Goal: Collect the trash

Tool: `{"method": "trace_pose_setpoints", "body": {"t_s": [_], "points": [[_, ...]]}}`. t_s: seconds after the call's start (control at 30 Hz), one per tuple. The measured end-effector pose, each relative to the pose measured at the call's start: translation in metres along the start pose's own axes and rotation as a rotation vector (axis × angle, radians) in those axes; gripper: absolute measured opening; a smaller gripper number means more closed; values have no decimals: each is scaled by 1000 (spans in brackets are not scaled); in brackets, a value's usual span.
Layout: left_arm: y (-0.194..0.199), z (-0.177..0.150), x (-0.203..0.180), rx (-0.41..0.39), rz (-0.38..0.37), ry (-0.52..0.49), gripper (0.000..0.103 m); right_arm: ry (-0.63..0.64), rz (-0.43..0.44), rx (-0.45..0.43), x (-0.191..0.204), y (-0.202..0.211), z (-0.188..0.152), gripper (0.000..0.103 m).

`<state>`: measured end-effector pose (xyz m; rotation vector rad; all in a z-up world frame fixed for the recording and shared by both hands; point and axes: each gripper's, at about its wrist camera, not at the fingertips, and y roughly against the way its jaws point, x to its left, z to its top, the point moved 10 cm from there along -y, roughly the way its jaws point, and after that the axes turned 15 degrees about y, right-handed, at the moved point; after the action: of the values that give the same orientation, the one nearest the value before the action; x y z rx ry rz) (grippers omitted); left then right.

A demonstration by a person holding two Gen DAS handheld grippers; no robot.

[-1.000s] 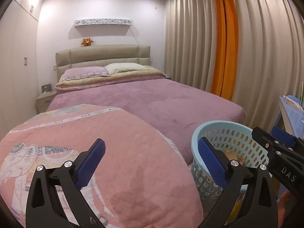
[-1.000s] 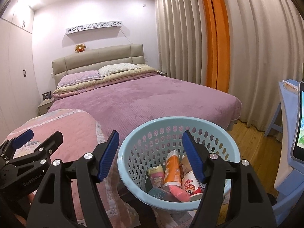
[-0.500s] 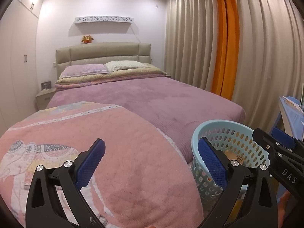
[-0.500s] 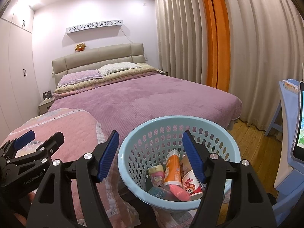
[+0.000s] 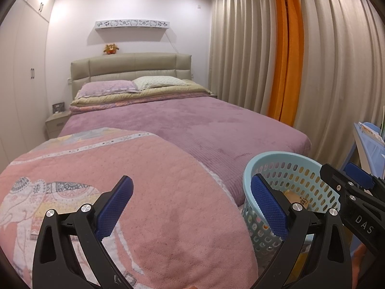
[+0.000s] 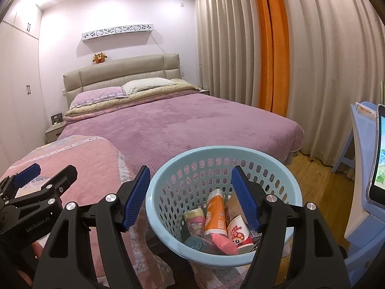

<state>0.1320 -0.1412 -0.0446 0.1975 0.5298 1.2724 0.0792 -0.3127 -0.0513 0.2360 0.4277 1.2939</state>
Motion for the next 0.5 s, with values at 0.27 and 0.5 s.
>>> {"method": "trace_pose_setpoints", "body": {"t_s": [0.27, 0.5], "points": [[0, 1, 0, -1, -1, -2, 95, 1, -3, 0, -1, 1, 0, 66], [1, 0, 0, -1, 0, -3, 95, -2, 0, 4, -3, 0, 0, 66]]}}
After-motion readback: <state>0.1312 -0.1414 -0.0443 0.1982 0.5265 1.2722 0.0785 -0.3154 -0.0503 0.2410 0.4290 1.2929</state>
